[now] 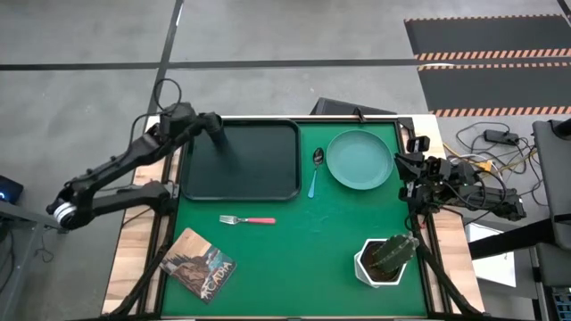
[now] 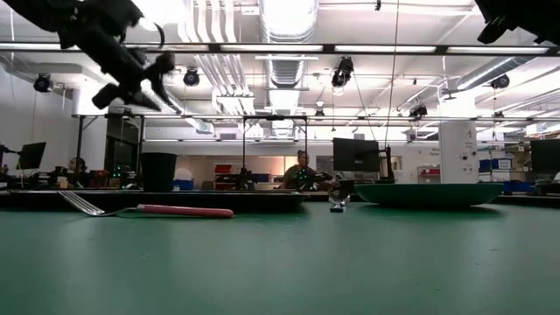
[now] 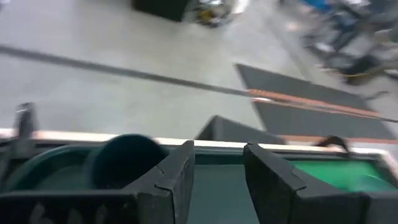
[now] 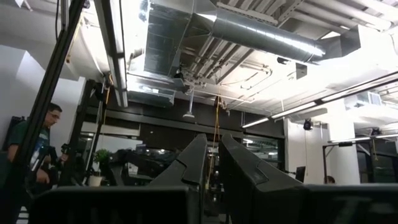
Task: Pick and place plate/cup/fork/spoon on tray
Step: Put the pink fork on the black serving tray to the bottom of the black cup
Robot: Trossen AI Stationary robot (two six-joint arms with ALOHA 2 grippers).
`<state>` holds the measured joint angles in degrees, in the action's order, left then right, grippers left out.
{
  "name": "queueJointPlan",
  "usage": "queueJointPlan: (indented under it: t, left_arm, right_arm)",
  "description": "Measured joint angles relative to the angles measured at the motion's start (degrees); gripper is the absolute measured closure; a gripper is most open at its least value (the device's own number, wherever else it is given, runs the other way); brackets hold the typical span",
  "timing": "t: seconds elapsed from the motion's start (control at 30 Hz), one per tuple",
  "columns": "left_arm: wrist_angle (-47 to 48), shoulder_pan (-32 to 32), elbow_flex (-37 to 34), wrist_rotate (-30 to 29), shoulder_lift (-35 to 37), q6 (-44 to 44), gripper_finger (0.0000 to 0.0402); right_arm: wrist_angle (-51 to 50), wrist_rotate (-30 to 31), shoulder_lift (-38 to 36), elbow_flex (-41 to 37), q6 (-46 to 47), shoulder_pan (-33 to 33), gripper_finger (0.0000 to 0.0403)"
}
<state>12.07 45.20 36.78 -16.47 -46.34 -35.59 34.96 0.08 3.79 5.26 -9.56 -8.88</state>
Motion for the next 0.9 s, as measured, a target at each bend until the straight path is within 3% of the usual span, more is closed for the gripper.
queueJointPlan:
  t: [0.27,0.47,0.9]
  left_arm:
    - [-8.97,-14.31,0.35,-0.17,2.76,-0.04,0.0283]
    - [-17.13,-25.58,1.19,-3.83,-2.66,2.02,0.0283]
    - [-16.92,-47.30,5.44,-17.19,-14.60,-0.21,0.0283]
  right_arm:
    - [0.04,0.00,0.00,0.00,-0.02,0.00,0.0371]
    - [0.14,0.01,0.00,0.00,-0.04,0.00,0.0371]
    - [0.54,0.03,0.00,0.00,-0.88,-0.01,0.0371]
